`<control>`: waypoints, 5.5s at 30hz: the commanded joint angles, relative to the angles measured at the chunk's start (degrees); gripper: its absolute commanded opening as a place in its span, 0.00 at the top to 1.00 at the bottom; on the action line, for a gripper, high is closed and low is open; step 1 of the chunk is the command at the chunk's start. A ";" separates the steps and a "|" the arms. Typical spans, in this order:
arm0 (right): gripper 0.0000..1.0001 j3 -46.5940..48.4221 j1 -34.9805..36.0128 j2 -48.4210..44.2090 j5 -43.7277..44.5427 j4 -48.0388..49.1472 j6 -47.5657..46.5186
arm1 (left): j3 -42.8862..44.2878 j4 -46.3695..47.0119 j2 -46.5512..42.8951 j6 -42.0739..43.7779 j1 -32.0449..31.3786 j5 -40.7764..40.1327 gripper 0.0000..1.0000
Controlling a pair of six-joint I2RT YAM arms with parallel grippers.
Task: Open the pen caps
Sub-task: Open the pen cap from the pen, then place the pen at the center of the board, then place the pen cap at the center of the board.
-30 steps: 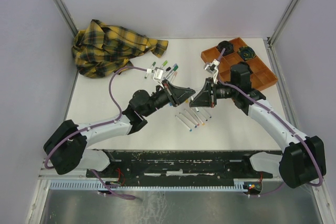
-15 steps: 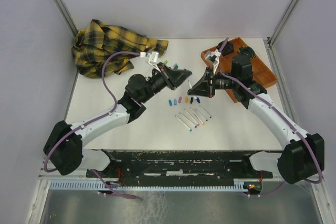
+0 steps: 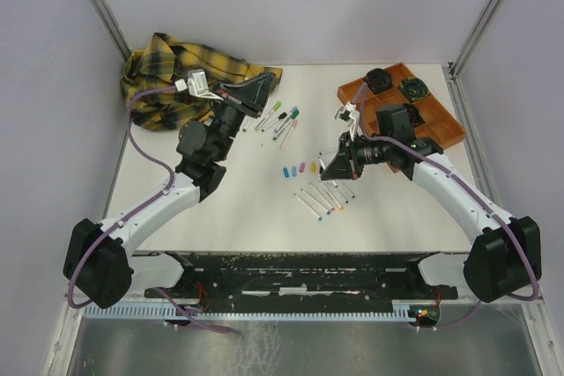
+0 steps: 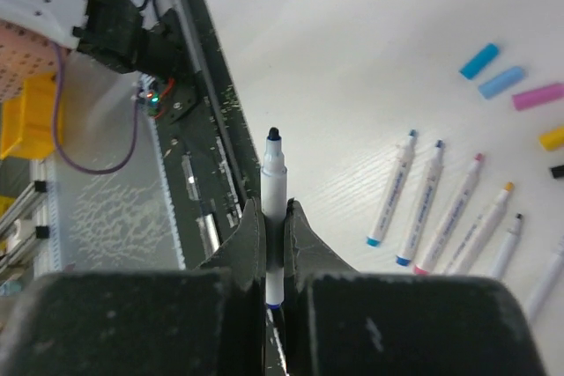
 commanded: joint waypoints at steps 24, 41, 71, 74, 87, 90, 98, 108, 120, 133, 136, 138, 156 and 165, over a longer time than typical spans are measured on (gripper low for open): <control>0.98 13.50 0.01 25.34 50.28 -23.00 -19.58 | -24.62 1.35 6.39 -10.13 1.57 10.24 0.97; 0.87 15.52 -0.13 34.28 49.05 -20.49 -11.08 | -30.67 0.47 1.70 -10.49 1.65 10.90 0.97; 0.67 16.65 -1.37 27.84 48.37 -22.40 -12.58 | -24.58 8.21 13.78 -15.15 -3.24 17.77 0.97; 0.67 16.57 -2.15 25.77 47.97 -22.50 -13.11 | -22.34 6.60 15.61 -14.26 -5.04 16.31 0.97; 0.67 14.47 -11.43 10.10 48.54 -20.63 -13.80 | -2.82 -20.70 26.49 -9.28 -13.84 4.04 0.97; 0.66 13.58 -13.69 6.46 48.13 -19.42 -13.35 | 3.78 -28.36 30.47 -8.52 -14.67 3.18 0.97; 0.66 13.20 -15.95 4.40 46.88 -18.85 -12.95 | 21.90 -48.59 40.73 -7.72 -17.81 -5.76 0.97; 0.66 13.14 -17.02 4.41 45.91 -18.70 -13.04 | 35.94 -61.46 48.30 -6.62 -19.17 -13.21 0.97; 0.66 12.89 -18.07 4.53 44.53 -18.61 -12.86 | 46.67 -67.14 55.80 -4.78 -19.16 -14.23 0.87; 0.66 12.65 -18.64 4.56 43.08 -18.50 -12.86 | 48.16 -67.70 58.11 -5.29 -19.16 -13.77 0.70; 0.66 12.72 -18.72 4.58 42.88 -18.56 -12.86 | 48.18 -67.71 58.37 -5.26 -19.16 -13.77 0.69; 0.66 12.70 -18.87 4.53 42.70 -18.54 -12.87 | 48.11 -67.80 58.47 -5.38 -19.04 -13.77 0.69; 0.66 12.52 -19.24 4.21 41.09 -18.53 -12.82 | 48.57 -67.82 53.23 -1.27 -19.03 -15.26 0.68; 0.66 12.49 -19.41 3.72 39.29 -18.94 -13.74 | 41.79 -60.48 45.69 17.34 -17.07 -11.22 0.68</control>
